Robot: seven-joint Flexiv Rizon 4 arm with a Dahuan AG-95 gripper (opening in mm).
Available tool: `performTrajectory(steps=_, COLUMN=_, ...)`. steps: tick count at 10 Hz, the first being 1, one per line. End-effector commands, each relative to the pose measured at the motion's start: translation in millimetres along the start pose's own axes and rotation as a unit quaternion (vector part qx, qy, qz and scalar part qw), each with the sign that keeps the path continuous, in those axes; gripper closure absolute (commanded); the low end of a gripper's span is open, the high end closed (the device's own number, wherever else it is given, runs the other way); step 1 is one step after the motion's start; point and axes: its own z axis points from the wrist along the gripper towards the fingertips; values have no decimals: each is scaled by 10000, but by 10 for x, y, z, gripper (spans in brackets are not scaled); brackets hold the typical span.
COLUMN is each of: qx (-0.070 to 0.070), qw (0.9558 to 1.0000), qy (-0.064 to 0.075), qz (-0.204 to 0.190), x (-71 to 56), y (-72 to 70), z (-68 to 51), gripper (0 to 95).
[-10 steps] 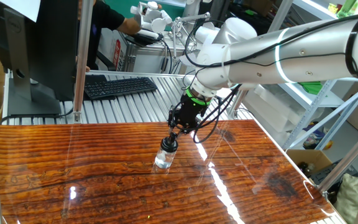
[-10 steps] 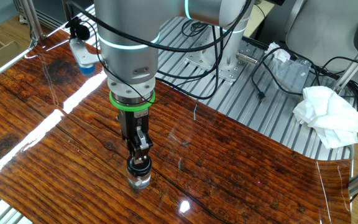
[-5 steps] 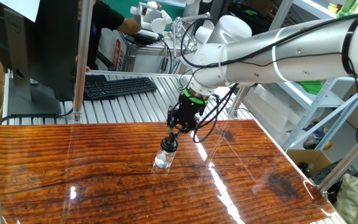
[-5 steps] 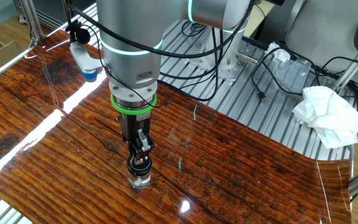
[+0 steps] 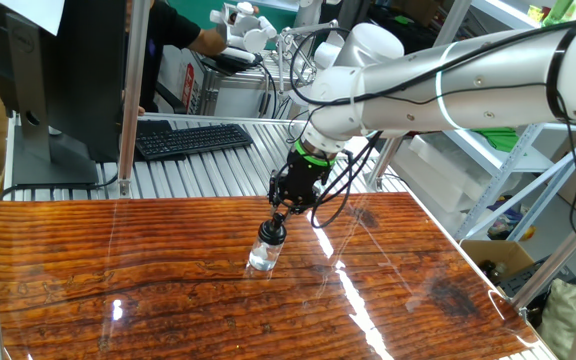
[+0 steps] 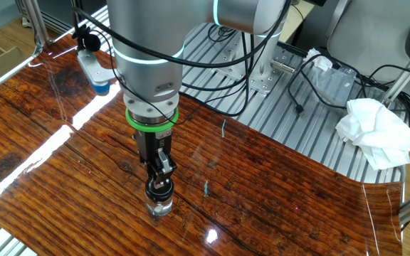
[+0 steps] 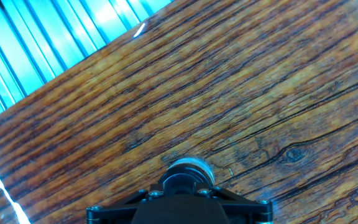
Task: Screw the lid onto the jar
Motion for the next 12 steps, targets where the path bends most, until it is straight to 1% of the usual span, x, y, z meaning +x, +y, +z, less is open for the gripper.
performTrajectory(steps=1, qx=18, qw=10000, qy=55, qz=25, x=-8, y=-7, z=60, gripper=950)
performTrajectory(steps=5, qx=35, qw=9999, qy=127, qz=61, x=-6, y=3, z=42, gripper=950)
performTrajectory(steps=8, qx=45, qw=9999, qy=128, qz=68, x=-4, y=8, z=36, gripper=950)
performTrajectory(steps=10, qx=3, qw=9995, qy=149, qz=286, x=-5, y=8, z=35, gripper=950)
performTrajectory(steps=12, qx=25, qw=9994, qy=139, qz=329, x=-5, y=8, z=35, gripper=950)
